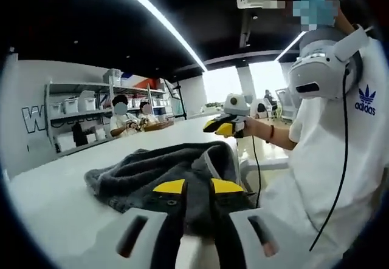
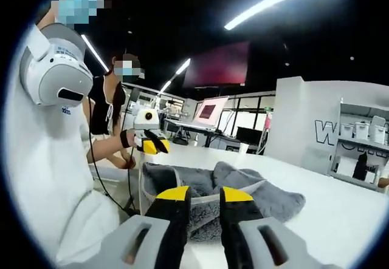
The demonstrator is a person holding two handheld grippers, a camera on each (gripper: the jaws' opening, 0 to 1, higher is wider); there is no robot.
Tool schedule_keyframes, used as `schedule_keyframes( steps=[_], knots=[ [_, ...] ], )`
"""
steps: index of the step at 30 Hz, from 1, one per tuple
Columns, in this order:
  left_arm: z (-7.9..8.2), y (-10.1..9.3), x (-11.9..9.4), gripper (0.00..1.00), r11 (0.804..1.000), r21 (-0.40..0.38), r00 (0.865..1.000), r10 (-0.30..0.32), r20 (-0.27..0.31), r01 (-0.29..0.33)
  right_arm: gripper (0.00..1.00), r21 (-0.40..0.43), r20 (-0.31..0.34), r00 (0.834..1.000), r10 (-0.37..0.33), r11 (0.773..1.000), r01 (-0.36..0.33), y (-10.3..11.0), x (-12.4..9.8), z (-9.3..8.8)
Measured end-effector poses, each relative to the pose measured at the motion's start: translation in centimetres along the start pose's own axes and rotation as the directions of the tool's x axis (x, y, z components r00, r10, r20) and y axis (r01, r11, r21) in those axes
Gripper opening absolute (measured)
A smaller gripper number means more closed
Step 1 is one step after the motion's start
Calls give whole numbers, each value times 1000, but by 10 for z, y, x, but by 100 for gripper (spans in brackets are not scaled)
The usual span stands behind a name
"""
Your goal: Open the folded towel by lifting each exposed corner and separating the folded layers until the towel lies flat within the target outline without major curled edges
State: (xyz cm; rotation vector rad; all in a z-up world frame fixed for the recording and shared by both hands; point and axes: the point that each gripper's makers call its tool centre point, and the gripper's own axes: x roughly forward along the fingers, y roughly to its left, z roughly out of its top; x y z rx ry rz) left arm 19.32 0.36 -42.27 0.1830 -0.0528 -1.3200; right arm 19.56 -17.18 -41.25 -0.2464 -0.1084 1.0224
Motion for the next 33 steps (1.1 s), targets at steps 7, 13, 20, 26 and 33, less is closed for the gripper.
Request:
schedule_keyframes(
  steps=[7,13,20,26,33],
  knots=[
    [-1,8,1,14,1000,-19,1000,23,0,-23,14,10,17,1000,-4,1000,3,-3,5,5],
    [-2,15,1,14,998,-34,999,50,3,-50,14,35,15,999,-31,999,31,-8,7,3],
    [-3,17,1,14,998,-39,999,53,9,-53,15,51,17,998,-64,997,63,-14,8,2],
    [-7,18,3,14,998,-44,999,49,-5,-50,15,38,1,998,-61,997,61,-14,13,1],
    [-3,27,-1,14,994,-62,995,92,27,-90,16,51,42,996,-85,995,82,-22,14,11]
  ],
)
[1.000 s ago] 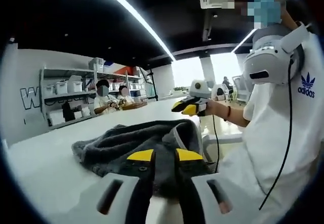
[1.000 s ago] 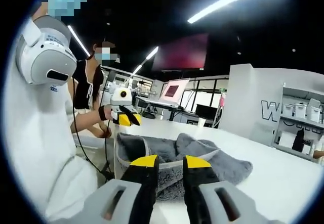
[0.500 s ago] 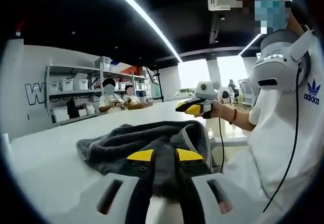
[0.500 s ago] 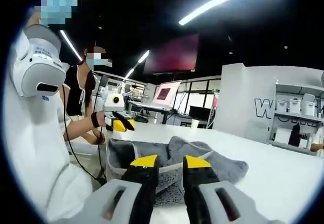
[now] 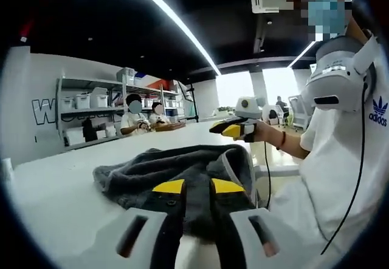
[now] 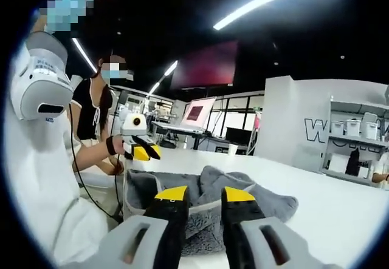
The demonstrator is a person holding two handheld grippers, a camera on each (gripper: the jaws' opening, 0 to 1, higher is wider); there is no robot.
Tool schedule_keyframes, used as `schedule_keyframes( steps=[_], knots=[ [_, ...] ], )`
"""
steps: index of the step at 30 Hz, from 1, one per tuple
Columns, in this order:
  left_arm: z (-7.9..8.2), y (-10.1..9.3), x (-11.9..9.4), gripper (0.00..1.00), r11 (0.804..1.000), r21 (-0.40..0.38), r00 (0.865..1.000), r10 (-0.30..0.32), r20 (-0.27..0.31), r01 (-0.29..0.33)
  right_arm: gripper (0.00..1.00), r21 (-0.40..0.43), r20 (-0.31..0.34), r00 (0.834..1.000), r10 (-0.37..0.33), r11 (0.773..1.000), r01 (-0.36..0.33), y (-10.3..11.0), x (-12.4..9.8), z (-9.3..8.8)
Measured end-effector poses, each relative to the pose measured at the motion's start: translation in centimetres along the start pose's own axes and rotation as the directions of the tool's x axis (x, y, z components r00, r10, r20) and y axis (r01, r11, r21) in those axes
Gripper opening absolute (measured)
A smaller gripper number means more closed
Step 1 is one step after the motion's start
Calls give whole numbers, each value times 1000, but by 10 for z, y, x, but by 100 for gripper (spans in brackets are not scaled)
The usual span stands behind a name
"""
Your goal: Open the folded towel by lifting each exposed corner and separating the folded layers until the towel lies flat within the target outline without major curled edges
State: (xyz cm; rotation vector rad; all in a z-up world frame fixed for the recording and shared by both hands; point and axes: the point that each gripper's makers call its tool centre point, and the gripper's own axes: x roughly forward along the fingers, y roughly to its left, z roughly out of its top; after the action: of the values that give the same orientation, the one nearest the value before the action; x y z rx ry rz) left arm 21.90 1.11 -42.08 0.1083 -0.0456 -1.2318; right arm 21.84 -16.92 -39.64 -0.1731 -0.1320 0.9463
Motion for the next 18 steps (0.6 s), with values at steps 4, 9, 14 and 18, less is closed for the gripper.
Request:
schedule_keyframes(
  steps=[4,9,14,18],
  knots=[
    [-1,3,0,16,1000,-3,1000,17,-5,-17,21,8,-4,1000,-30,1000,30,-5,0,2],
    [3,7,-2,16,999,-8,999,36,12,-36,23,1,-7,999,-43,999,43,-8,4,8],
    [7,20,-5,17,995,-15,994,101,29,-101,24,0,-16,998,-56,998,56,-12,12,11],
    [8,20,-2,20,995,-17,994,104,27,-103,25,-10,-30,998,-54,998,54,-14,16,8]
  ],
)
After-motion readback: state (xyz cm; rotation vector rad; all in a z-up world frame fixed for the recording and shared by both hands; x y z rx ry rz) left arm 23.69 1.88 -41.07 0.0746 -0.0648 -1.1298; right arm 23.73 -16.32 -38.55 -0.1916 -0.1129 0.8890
